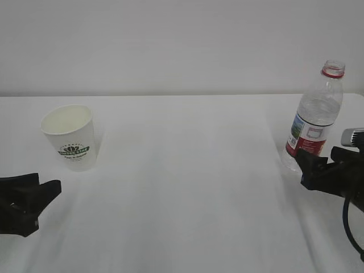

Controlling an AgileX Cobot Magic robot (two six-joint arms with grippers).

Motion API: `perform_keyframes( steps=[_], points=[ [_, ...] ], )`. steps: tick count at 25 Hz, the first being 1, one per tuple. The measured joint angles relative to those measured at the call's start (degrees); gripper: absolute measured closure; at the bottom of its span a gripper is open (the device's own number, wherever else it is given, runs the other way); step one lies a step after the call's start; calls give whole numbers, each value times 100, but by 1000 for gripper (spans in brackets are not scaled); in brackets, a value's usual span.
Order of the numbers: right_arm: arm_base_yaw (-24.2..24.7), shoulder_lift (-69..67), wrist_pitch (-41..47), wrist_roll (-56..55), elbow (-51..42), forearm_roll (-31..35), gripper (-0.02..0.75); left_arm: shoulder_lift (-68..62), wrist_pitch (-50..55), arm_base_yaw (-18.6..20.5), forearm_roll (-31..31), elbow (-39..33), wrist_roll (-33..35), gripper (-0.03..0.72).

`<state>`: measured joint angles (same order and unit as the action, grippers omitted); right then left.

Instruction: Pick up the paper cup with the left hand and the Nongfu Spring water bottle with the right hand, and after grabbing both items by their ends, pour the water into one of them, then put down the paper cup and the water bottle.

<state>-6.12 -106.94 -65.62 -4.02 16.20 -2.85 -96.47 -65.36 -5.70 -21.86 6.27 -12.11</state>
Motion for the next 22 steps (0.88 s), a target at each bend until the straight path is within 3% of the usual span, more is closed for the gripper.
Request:
perform_keyframes(
  steps=[9,22],
  points=[
    [0,-652,-4,0,495,0,97,0,-10,0,-188,0,-27,298],
    [0,-864,-4,0,941,285,94,0,-10,0,-201,0,-81,298]
  ],
)
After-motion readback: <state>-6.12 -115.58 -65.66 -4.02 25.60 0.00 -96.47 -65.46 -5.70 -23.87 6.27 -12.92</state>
